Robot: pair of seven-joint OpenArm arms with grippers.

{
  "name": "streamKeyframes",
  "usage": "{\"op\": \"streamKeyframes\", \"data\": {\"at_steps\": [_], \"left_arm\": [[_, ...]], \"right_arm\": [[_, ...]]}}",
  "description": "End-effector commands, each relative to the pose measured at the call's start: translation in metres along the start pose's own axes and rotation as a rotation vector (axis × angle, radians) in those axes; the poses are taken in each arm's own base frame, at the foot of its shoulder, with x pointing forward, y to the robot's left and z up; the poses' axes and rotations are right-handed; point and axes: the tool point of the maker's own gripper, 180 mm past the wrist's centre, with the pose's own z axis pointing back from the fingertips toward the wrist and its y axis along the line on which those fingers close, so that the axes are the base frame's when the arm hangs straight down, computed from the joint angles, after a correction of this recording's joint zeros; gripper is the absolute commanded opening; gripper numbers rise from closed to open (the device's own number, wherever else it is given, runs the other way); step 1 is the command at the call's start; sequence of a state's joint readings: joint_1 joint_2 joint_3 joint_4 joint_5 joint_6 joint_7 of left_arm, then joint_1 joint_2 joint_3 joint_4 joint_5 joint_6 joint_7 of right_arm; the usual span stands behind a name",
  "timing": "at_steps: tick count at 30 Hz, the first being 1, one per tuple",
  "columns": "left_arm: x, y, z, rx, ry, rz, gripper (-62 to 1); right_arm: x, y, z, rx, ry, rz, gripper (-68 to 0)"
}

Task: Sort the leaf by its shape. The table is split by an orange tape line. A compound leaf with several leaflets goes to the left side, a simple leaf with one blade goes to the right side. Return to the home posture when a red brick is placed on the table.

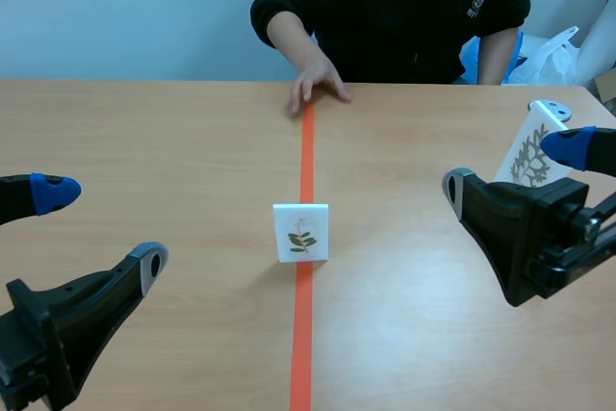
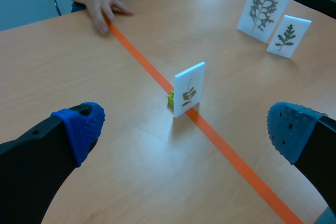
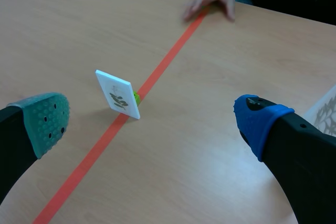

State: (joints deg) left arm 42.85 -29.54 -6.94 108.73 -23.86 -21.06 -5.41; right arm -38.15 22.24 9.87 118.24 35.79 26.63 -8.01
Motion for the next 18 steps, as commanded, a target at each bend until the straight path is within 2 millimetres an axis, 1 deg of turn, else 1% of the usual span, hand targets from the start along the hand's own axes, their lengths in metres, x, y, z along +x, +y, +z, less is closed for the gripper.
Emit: {"op": "streamKeyframes", "data": {"at_steps": [1,8,12,15,18], "left_arm": [[0.009,-0.001,-0.001,-0.003,-0.031,-0.001,1.4],[0.009,-0.001,-0.001,-0.003,-0.031,-0.001,1.4],[0.009,-0.001,-0.001,-0.003,-0.032,-0.001,1.4],[0.009,-0.001,-0.001,-0.003,-0.032,-0.001,1.4],[0.009,-0.001,-0.001,-0.003,-0.032,-0.001,1.4]], "right_arm": [[0.003,-0.001,0.000,-0.003,-0.018,-0.005,-1.9],[-0.003,-0.003,0.000,-0.010,0.012,0.040,-1.9],[-0.008,-0.009,-0.004,-0.020,0.016,0.032,-1.9],[-0.018,-0.015,-0.012,-0.022,0.030,0.020,-1.9],[-0.033,-0.018,-0.024,-0.013,0.053,0.004,-1.9]]}}
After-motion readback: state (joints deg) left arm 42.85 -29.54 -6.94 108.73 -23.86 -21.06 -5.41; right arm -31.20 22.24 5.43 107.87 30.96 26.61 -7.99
